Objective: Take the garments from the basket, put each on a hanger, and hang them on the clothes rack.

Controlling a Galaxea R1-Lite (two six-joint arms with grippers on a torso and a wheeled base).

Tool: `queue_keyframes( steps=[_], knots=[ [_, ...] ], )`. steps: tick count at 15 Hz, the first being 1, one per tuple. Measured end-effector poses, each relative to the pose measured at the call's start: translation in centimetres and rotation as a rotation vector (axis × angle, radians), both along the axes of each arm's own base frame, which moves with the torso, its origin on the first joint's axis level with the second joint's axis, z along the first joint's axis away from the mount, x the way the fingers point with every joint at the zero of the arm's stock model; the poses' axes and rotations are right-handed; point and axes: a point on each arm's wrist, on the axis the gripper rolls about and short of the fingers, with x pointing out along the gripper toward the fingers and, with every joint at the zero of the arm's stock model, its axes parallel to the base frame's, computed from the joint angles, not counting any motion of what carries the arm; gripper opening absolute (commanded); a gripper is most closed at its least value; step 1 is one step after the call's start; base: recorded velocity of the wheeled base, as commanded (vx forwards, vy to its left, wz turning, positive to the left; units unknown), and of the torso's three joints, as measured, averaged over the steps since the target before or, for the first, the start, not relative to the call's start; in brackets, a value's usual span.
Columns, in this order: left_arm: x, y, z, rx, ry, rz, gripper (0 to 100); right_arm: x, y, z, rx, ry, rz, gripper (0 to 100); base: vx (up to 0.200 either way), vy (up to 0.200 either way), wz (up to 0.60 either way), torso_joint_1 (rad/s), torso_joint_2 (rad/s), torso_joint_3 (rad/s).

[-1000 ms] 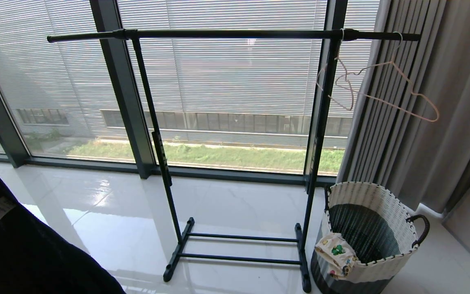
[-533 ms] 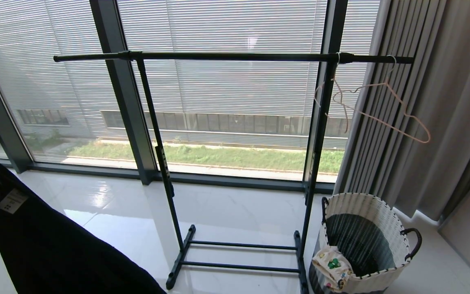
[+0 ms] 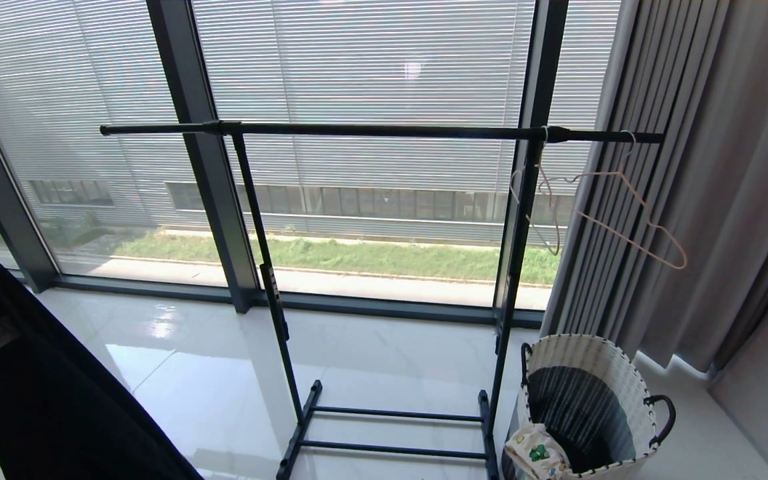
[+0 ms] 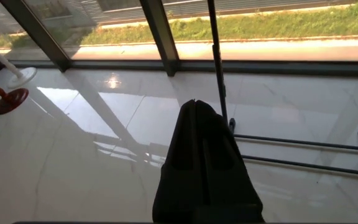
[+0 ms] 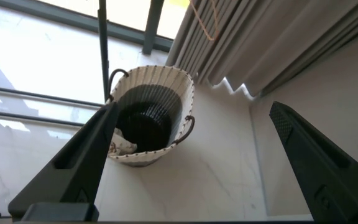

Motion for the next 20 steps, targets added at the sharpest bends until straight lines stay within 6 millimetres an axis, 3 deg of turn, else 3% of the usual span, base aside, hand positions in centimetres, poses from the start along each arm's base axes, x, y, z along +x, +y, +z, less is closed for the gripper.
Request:
queue_keyframes(
  steps=[4, 11, 20],
  knots=[
    [0.0, 0.0, 0.0, 0.012, 0.003, -0.018, 0, 0.4, 0.0, -0.2, 0.007, -0.050, 0.024, 100, 0.000, 0.000, 0.00, 0.140, -0.30, -0.160],
    [-0.1, -0.2, 0.1, 0.002, 0.001, -0.065, 0, 0.4, 0.0, -0.5, 0.006, -0.038, 0.028, 100, 0.000, -0.200, 0.00, 0.013, -0.02, -0.009],
    [-0.1, -0.1, 0.1, -0.002, -0.001, -0.063, 0, 1.4, 0.4, -0.7, 0.009, -0.023, 0.144, 100, 0.200, 0.000, 0.00, -0.001, 0.00, 0.003]
  ],
)
